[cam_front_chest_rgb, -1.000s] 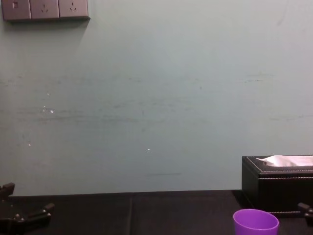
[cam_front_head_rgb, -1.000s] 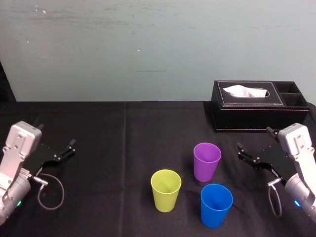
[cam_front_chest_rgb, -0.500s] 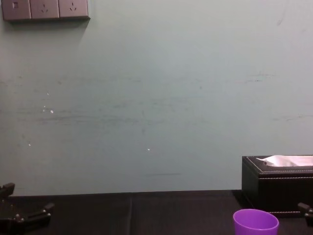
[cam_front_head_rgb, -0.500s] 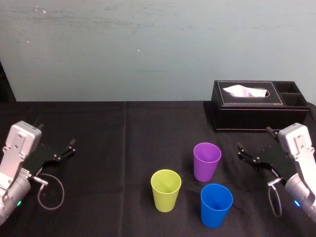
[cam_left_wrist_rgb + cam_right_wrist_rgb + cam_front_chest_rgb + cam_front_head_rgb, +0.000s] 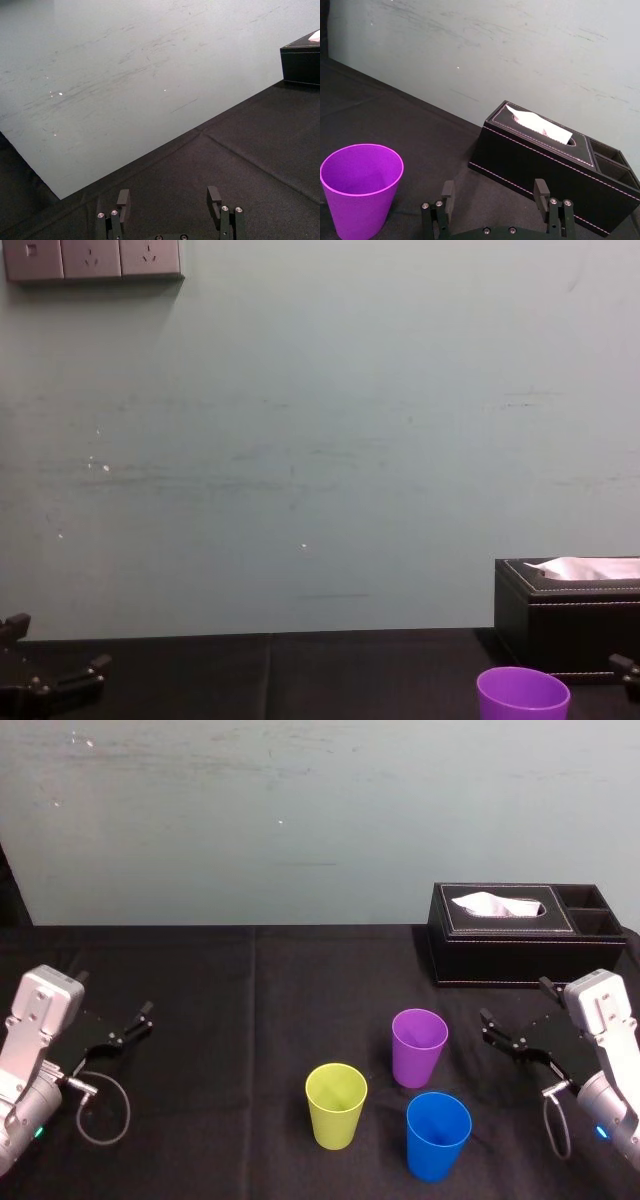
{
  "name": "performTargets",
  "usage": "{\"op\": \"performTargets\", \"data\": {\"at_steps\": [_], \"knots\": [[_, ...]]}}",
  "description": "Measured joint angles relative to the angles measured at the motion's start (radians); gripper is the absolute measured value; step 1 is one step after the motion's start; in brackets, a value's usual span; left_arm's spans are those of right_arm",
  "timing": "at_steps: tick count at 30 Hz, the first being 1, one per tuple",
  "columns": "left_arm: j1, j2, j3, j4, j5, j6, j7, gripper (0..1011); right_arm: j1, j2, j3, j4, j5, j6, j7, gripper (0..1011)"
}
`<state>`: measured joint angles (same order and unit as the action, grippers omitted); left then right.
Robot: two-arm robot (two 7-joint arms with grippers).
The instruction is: Stack the three plastic cups sequentially using one hand.
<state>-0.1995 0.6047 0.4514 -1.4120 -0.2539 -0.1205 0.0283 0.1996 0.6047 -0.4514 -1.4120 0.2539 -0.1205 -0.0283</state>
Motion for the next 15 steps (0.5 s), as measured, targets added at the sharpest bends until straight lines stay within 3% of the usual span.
{"op": "performTargets", "data": {"at_steps": [15], "knots": [[0.000,0.000,0.000,0.000,0.000,0.000,0.000,1000,0.000,0.000,0.000,0.000,0.000,0.000,0.000,1000]]}}
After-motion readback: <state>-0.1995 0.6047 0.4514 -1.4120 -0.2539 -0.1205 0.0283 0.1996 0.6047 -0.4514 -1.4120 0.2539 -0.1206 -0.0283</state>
